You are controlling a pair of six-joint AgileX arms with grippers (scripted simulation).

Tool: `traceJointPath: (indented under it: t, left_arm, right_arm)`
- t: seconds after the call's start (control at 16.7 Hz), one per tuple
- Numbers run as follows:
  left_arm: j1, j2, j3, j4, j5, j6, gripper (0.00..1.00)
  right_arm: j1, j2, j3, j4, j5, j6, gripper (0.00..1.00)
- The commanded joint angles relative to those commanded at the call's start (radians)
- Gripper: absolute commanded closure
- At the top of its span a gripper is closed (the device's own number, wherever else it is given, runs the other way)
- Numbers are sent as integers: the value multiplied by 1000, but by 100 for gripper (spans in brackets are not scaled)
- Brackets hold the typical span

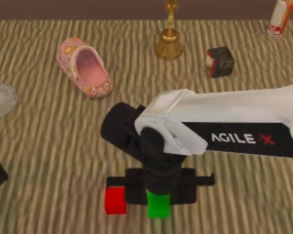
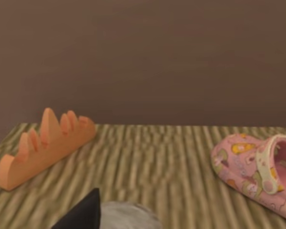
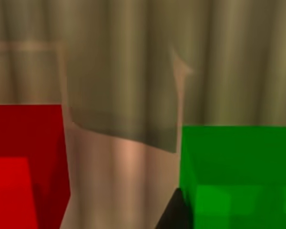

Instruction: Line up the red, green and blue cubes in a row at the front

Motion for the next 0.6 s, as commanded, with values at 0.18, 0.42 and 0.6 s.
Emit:
traceJointPath:
  t: [0.18,0.42,0.6]
  left_arm:
    - [0,0,0,0,0,0,0]
    - [0,0,0,0,0,0,0]
    - [0,0,0,0,0,0,0]
  right_arm:
    - [0,0,0,0,0,0,10]
    - [0,0,0,0,0,0,0]
    - [0,0,0,0,0,0,0]
